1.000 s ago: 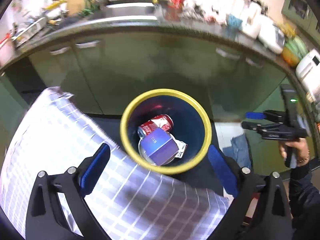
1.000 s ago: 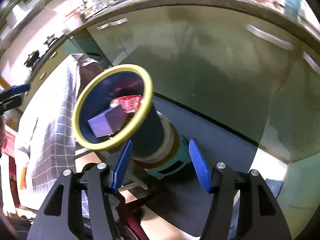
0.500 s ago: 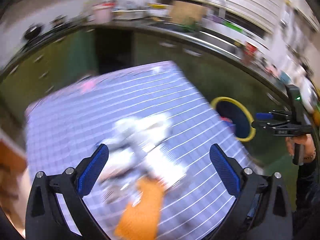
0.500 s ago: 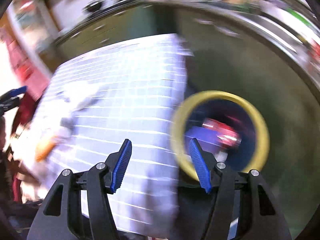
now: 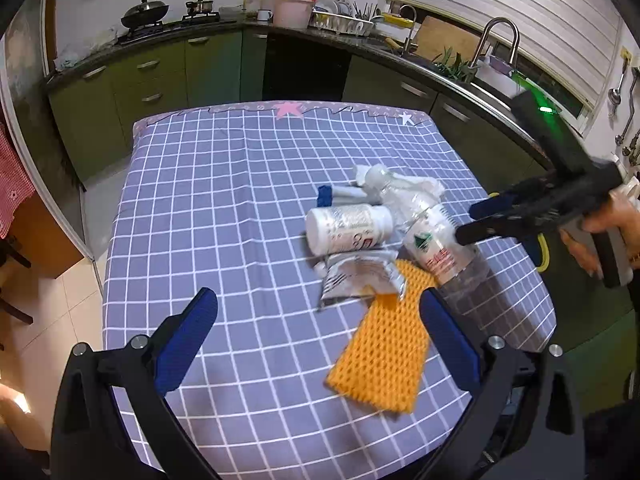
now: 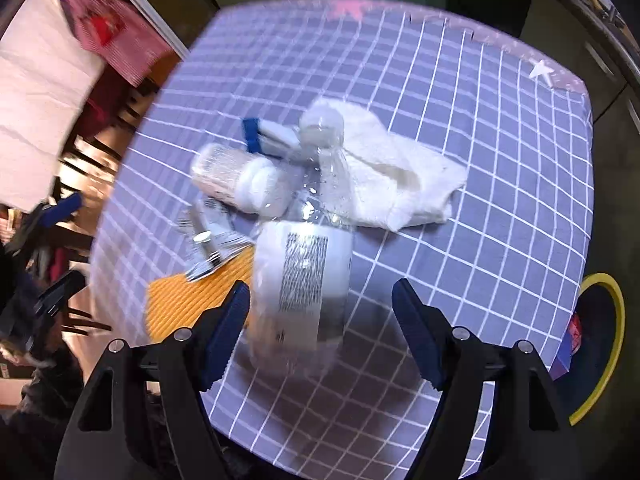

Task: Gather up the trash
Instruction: 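Grasp the clear plastic water bottle with the right gripper and lift it, then carry the water bottle over the bin and open the right gripper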

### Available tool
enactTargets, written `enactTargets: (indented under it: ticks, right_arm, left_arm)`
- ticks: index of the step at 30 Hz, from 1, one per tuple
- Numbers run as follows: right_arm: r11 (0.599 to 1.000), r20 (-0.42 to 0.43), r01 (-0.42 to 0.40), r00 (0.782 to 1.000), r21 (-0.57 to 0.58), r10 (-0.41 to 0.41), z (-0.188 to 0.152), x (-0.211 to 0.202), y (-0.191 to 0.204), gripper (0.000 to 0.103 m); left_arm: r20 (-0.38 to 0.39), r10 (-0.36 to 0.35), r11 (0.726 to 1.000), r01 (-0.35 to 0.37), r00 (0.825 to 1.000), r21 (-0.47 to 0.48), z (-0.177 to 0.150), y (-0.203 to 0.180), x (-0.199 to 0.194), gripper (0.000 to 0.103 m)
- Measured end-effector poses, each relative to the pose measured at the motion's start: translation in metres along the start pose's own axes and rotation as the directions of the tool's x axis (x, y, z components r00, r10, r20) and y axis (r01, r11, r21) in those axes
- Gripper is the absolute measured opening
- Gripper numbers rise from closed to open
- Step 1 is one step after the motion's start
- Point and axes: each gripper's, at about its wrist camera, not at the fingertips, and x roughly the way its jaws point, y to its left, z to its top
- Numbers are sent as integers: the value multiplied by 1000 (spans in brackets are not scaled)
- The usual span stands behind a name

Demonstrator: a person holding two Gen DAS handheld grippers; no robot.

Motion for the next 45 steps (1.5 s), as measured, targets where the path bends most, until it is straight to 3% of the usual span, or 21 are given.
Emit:
enactTargets:
  ticks: [6, 11, 22, 37, 42, 45]
  right_arm:
    - [999, -51, 49, 997, -19, -50, 17, 29, 14, 75]
    - [997, -98, 71, 993, -20, -73, 23, 50, 17, 62]
    - [1000, -97, -5, 995, -15, 3, 4, 36, 9, 60]
    - [997, 28, -59, 998, 47, 57, -33, -24, -30, 59]
    - [992, 117, -73, 991, 107, 60, -52, -60, -63, 60]
    - [982, 187, -56, 982, 180, 22, -66, -88, -95, 60]
  left_arm:
    - [0, 5, 1000, -5, 1000, 30, -11, 1, 3, 96]
    - [-8, -12, 999, 13, 1000, 37, -14, 4, 9, 96]
    - [-20, -26, 999, 26, 999, 18, -13, 7, 17, 96]
    - [-13, -19, 997, 19, 1000, 75, -10, -19, 15, 96]
    - [-9, -18, 996, 19, 1000, 87, -9, -24, 13, 96]
    - [-6, -23, 995, 24, 1000, 98, -8, -28, 11, 96]
